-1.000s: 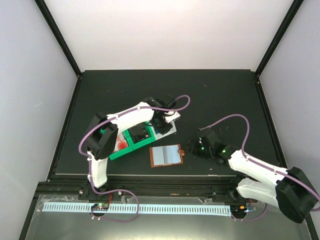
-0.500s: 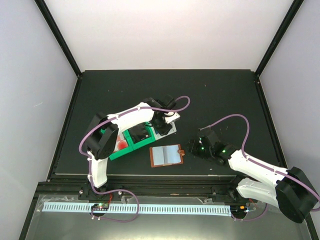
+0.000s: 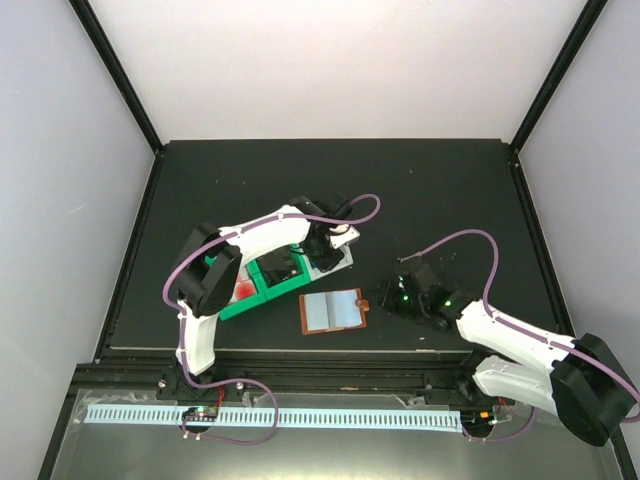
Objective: Put the credit cards into the card holder
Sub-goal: Pick up the credit card from the storage box.
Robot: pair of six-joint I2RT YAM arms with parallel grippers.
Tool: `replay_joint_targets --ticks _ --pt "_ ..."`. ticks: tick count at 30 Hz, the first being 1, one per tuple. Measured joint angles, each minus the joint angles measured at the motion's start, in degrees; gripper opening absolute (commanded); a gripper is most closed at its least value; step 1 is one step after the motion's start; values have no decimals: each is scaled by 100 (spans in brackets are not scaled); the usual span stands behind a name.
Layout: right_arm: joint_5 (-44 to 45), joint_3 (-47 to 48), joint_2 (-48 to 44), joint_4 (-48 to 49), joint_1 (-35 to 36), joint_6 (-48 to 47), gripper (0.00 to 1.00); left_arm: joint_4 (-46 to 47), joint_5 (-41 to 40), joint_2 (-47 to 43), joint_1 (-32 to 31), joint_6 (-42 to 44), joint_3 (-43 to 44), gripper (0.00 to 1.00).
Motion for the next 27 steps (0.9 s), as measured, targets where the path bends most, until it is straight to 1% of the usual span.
replay_joint_targets --ticks 11,24,27 --pt "0 0 0 0 0 0 54 -28 44 -26 0 0 0 21" --pt "-2 0 0 0 0 0 54 -92 70 -120 0 2 0 21" --pt "-2 0 15 2 0 0 54 -116 98 -157 0 0 0 18"
